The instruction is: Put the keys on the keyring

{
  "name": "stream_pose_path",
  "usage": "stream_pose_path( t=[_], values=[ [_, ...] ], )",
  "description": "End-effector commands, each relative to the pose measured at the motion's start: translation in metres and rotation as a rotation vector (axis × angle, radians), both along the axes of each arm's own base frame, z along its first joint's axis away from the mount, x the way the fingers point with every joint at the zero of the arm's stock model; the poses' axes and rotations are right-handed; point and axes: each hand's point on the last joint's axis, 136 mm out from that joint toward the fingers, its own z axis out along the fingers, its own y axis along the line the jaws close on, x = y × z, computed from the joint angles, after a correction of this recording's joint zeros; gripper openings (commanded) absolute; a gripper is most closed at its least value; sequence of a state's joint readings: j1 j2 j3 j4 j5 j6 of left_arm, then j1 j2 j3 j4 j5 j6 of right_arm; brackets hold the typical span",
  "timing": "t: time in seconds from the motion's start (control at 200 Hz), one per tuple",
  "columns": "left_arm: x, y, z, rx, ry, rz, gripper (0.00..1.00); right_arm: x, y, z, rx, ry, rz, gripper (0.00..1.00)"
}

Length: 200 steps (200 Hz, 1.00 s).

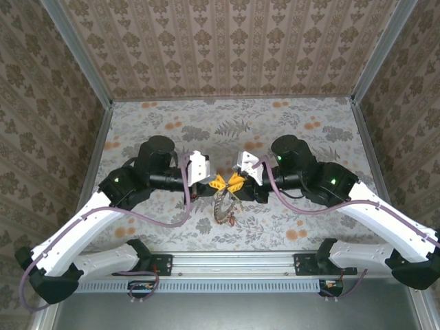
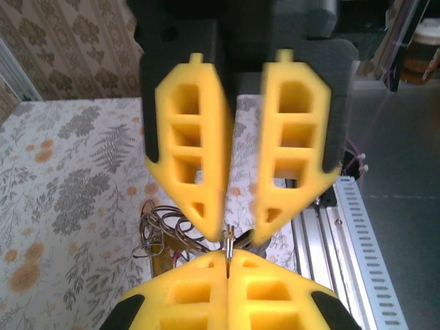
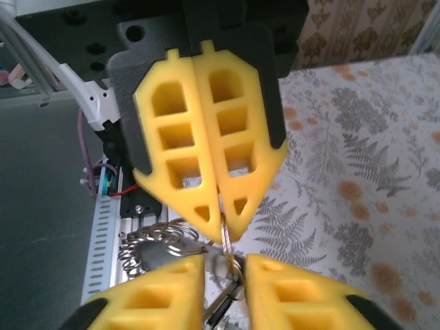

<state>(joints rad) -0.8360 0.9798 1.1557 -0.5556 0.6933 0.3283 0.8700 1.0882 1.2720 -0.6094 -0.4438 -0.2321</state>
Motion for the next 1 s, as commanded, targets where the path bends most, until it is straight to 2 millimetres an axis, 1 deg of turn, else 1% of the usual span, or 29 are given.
stream_pose_path(
  t=[0.0, 0.075, 0.09, 0.245, 0.45, 0.54, 0.645, 0.76, 0.825, 0.895, 0.995],
  values=[
    [-0.009, 0.005, 0.029, -0.143, 0.001, -0.043, 0.0, -0.008, 0.0, 0.012, 0.066, -0.026, 0.027, 0.32],
    [-0.012, 0.009, 0.034, -0.189, 0.008, -0.057, 0.0, -0.009, -0.004, 0.006, 0.063, -0.014, 0.009, 0.34],
    [-0.013, 0.009, 0.035, -0.195, 0.011, -0.059, 0.0, -0.008, -0.003, 0.01, 0.079, -0.027, 0.008, 0.34],
    [-0.015, 0.011, 0.037, -0.23, 0.027, -0.083, 0.0, -0.008, -0.006, 0.006, 0.094, -0.021, -0.012, 0.33],
    [-0.019, 0.01, 0.044, -0.285, 0.033, -0.12, 0.0, -0.008, -0.001, 0.009, 0.125, -0.013, 0.002, 0.32],
    [-0.019, 0.009, 0.046, -0.306, 0.033, -0.123, 0.0, -0.01, 0.003, 0.013, 0.147, -0.01, 0.023, 0.31],
    [-0.017, 0.009, 0.046, -0.325, 0.034, -0.118, 0.0, -0.01, 0.005, 0.013, 0.15, -0.007, 0.026, 0.31],
    [-0.002, 0.008, 0.038, -0.296, 0.033, -0.025, 0.0, -0.006, -0.001, 0.012, 0.151, -0.022, -0.016, 0.32],
    [0.012, 0.011, 0.03, -0.256, 0.038, 0.064, 0.0, 0.004, -0.01, 0.009, 0.149, -0.047, -0.094, 0.35],
    [0.029, 0.017, 0.017, -0.199, 0.054, 0.17, 0.0, 0.018, -0.027, 0.006, 0.162, -0.085, -0.222, 0.43],
    [0.046, 0.024, -0.006, -0.103, 0.089, 0.283, 0.0, 0.041, -0.054, -0.002, 0.189, -0.107, -0.404, 0.58]
  ],
)
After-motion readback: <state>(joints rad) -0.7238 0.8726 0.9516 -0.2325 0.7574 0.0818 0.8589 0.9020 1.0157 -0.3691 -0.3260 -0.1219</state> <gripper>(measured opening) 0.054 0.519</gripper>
